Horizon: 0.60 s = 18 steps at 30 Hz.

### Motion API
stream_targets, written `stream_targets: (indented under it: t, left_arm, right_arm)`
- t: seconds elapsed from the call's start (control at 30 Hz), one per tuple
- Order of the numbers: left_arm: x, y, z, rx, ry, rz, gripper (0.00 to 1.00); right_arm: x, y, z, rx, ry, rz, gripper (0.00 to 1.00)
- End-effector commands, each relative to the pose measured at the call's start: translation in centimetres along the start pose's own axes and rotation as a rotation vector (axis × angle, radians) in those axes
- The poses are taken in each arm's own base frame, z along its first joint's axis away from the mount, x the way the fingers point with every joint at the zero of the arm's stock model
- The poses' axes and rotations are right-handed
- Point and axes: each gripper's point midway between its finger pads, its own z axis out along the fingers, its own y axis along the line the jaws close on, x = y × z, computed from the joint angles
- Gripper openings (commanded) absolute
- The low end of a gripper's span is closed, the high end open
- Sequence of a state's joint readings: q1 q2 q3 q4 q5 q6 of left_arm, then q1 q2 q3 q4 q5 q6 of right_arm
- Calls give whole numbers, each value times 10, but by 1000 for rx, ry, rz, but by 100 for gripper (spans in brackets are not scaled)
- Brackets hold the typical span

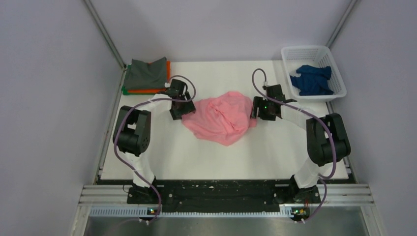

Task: Fold and stack the t-shirts
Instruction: Flatten out the tshirt

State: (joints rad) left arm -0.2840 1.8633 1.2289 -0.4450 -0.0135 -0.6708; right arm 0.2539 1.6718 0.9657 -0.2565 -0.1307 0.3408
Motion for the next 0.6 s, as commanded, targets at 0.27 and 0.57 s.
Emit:
stream_targets:
  t: [0.27, 0.57]
  left_arm:
    - [-7, -15, 13, -24, -46, -7, 0]
    - [-11, -6, 2, -54, -86, -12, 0]
  right_arm:
    - [-63, 7, -13, 54, -146, -43, 67]
    - [-89, 4, 35, 79, -154, -73, 60]
